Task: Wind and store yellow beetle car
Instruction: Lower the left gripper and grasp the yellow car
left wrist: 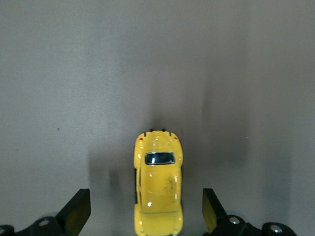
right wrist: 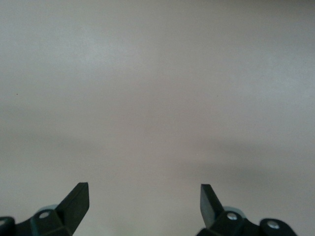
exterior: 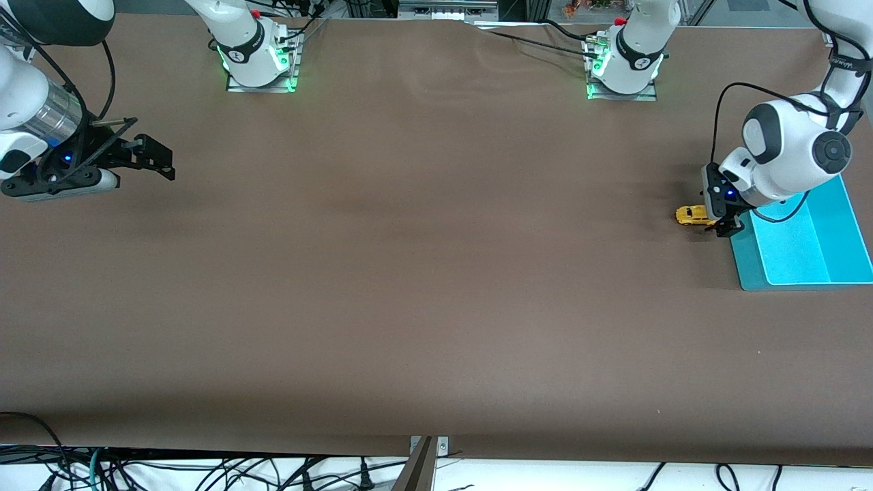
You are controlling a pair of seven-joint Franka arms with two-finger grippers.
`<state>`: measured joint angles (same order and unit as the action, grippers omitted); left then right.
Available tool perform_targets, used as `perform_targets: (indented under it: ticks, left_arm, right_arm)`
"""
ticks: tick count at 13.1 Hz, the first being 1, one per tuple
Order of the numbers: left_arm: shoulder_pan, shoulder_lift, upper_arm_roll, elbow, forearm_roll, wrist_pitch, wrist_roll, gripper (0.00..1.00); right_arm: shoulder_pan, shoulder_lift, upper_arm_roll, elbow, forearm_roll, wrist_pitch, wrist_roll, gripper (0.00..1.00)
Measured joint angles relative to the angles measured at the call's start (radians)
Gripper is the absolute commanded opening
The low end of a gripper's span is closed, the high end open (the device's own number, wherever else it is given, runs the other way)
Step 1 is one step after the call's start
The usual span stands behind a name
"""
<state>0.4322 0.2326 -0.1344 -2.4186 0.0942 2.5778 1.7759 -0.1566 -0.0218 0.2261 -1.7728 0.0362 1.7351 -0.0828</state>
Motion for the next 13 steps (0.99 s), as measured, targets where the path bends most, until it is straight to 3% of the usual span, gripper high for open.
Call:
perform_targets:
  ticks: [3, 4, 5, 6, 13]
  left_arm:
    - [0.013, 0.031, 0.0, -0.04, 0.013, 0.095, 0.0, 1.0]
    - [0.019, 0.043, 0.001, -0.055, 0.019, 0.125, 0.0, 0.75]
    - [0.023, 0.052, 0.001, -0.066, 0.021, 0.143, 0.0, 0.36]
    - [0.024, 0.055, 0.001, -0.071, 0.022, 0.151, 0.0, 0.25]
    - [0.026, 0.035, -0.018, -0.064, 0.022, 0.137, 0.0, 0.23]
  right_arm:
    - [-0.001, 0.001, -0.01, 0.007, 0.0, 0.0, 0.0, 1.0]
    - [-0.001, 0.001, -0.014, 0.011, 0.0, 0.0, 0.0, 1.0]
    - [-0.001, 0.001, -0.014, 0.015, -0.001, 0.0, 0.0, 1.0]
    - [-0.001, 0.001, -0.014, 0.017, -0.001, 0.0, 0.0, 1.0]
    - [-0.001, 0.004, -0.014, 0.018, -0.002, -0.001, 0.0, 1.0]
